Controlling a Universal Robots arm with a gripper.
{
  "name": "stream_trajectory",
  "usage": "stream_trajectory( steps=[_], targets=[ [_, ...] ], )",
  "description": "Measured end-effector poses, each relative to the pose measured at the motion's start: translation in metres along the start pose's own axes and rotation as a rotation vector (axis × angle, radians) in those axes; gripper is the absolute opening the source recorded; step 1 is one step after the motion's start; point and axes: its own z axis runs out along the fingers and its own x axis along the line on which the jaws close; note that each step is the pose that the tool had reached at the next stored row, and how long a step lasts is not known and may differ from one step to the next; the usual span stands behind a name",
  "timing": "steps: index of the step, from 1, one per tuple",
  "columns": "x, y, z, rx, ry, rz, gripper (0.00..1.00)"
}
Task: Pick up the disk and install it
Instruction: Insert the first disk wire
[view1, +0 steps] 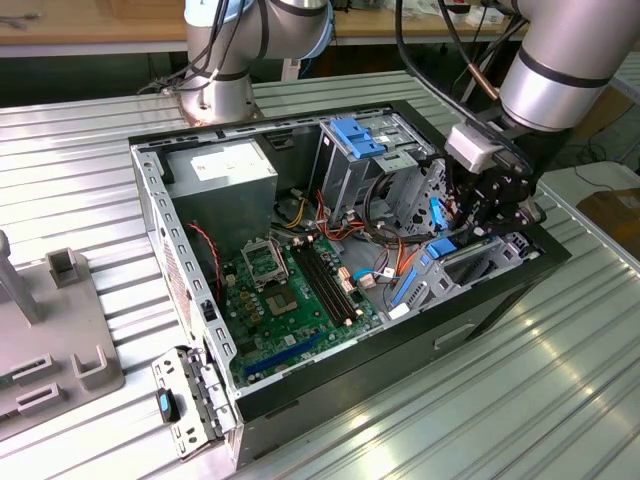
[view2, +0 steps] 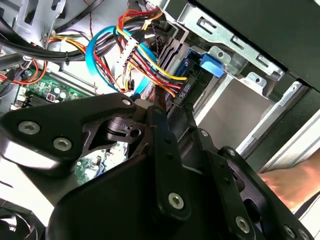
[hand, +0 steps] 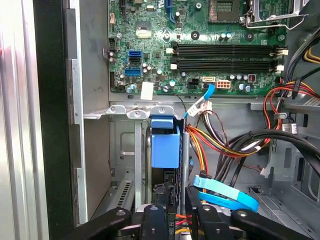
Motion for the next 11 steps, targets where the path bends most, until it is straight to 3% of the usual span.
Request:
stream_trajectory(
  steps=[1, 4, 7, 11],
  targets=[
    [0.0002, -0.0005, -0.0046, 0.0, 0.0, 0.0, 0.3],
    [0.001, -0.003, -0.0275, 0.0, 0.0002, 0.001, 0.3],
    [0.0014, -0.0041, -0.0383, 0.0, 0.0001, 0.001, 0.3],
    [0.0014, -0.0042, -0.0389, 0.0, 0.0, 0.001, 0.3]
  ],
)
